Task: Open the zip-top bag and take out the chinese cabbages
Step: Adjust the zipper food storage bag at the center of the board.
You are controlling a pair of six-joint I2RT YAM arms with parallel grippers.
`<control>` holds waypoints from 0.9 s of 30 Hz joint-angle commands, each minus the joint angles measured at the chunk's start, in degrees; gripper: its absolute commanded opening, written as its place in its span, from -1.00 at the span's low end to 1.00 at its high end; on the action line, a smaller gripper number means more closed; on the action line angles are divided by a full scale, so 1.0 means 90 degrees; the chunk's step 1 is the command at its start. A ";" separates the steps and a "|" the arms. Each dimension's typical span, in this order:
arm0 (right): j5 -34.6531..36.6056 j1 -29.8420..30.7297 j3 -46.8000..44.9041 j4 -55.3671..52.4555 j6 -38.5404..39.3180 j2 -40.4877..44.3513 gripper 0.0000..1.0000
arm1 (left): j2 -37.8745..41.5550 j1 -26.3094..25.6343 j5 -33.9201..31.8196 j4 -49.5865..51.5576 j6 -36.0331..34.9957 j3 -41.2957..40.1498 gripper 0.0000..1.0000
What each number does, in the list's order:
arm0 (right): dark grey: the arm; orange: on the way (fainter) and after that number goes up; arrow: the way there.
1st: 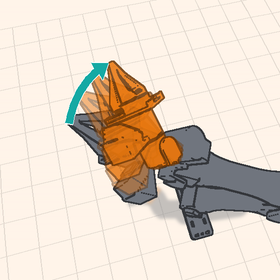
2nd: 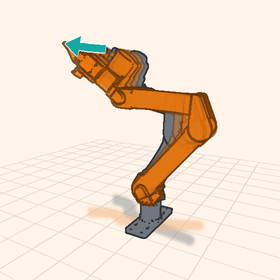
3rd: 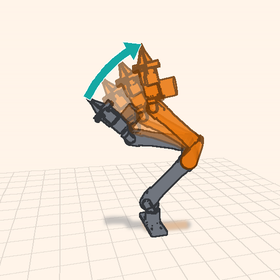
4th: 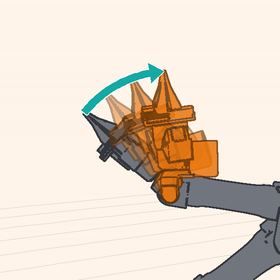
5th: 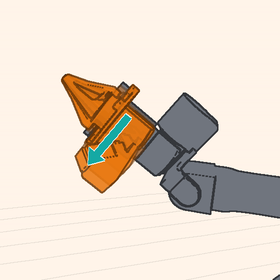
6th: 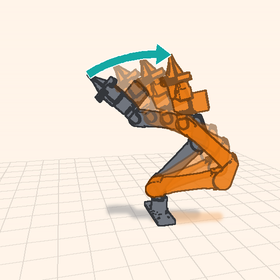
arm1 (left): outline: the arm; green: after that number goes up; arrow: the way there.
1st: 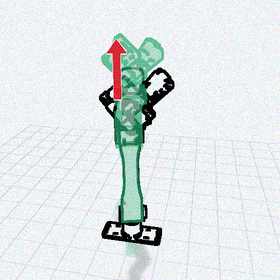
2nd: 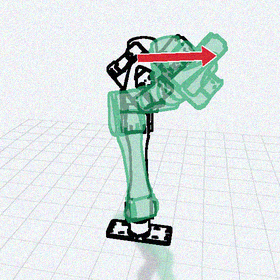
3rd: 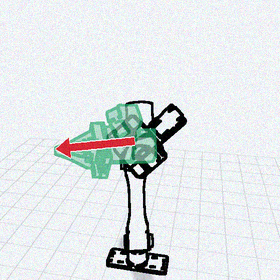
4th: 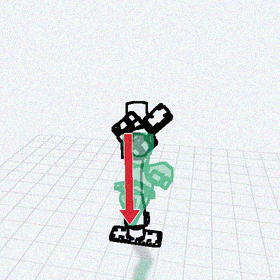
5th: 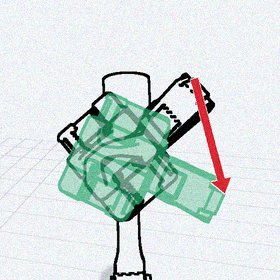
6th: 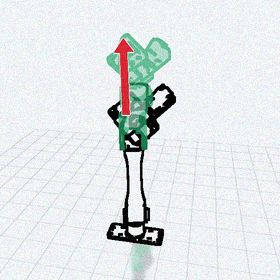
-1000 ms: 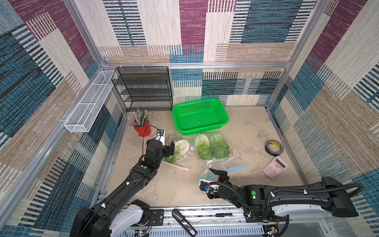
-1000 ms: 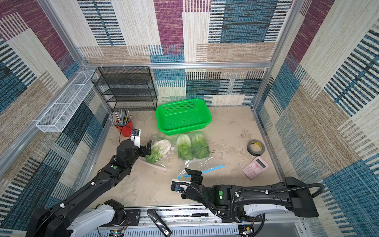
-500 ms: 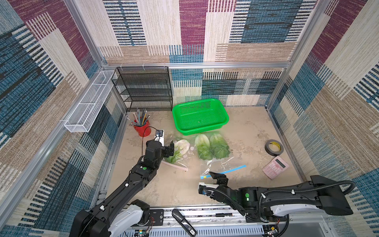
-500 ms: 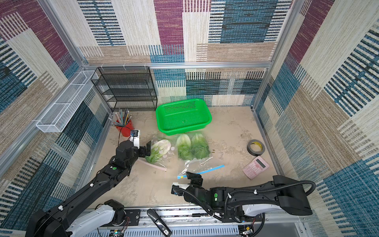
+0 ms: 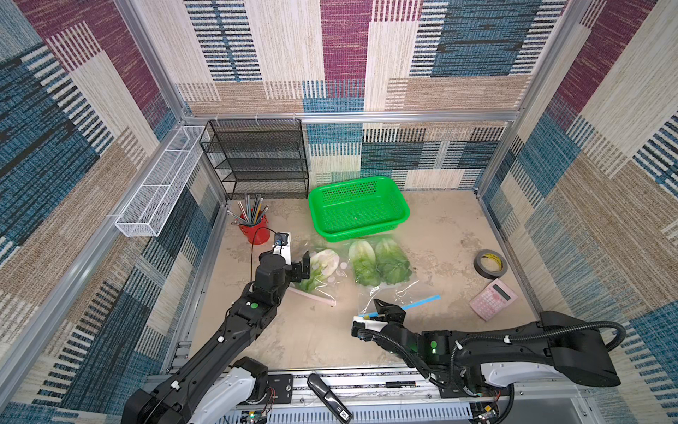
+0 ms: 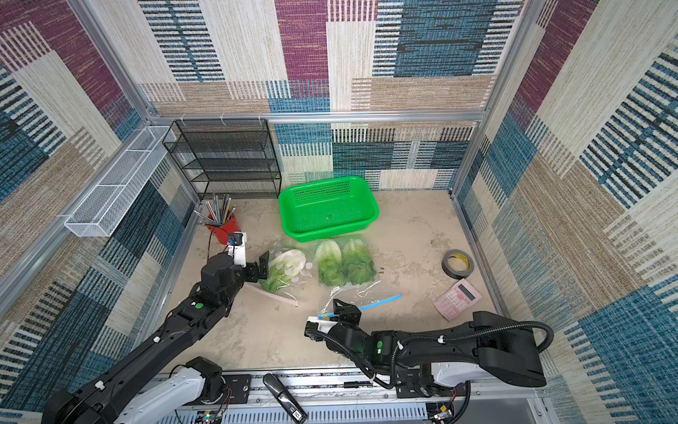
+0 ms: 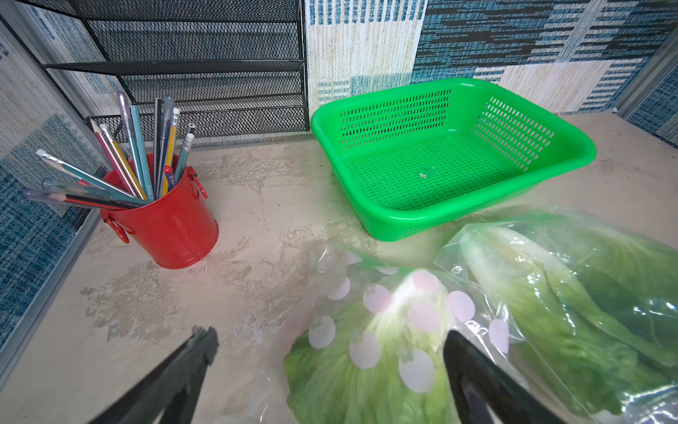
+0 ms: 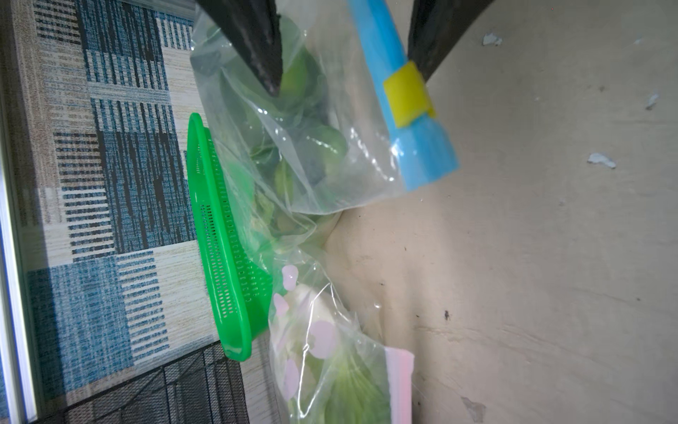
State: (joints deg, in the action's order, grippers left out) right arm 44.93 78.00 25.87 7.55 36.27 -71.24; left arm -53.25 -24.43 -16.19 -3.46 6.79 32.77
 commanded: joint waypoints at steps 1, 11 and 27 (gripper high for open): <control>-0.0098 -0.0086 0.0111 0.0547 0.0245 -0.0082 -0.17 | -0.0031 0.0005 0.0034 0.0369 0.0115 0.0111 0.98; -0.1205 -0.0457 0.0374 0.0121 -0.0292 0.0399 -0.66 | -0.0027 -0.0006 0.0490 0.0527 0.0202 0.0213 0.96; -0.3428 -0.1775 0.0855 -0.0572 -0.1421 0.0626 -0.93 | -0.0389 -0.0843 0.3210 0.0504 -0.0569 0.0426 0.35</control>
State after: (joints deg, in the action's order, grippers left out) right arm 18.02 63.24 32.99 2.33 25.63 -65.98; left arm -56.80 -30.44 4.40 2.04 4.99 36.21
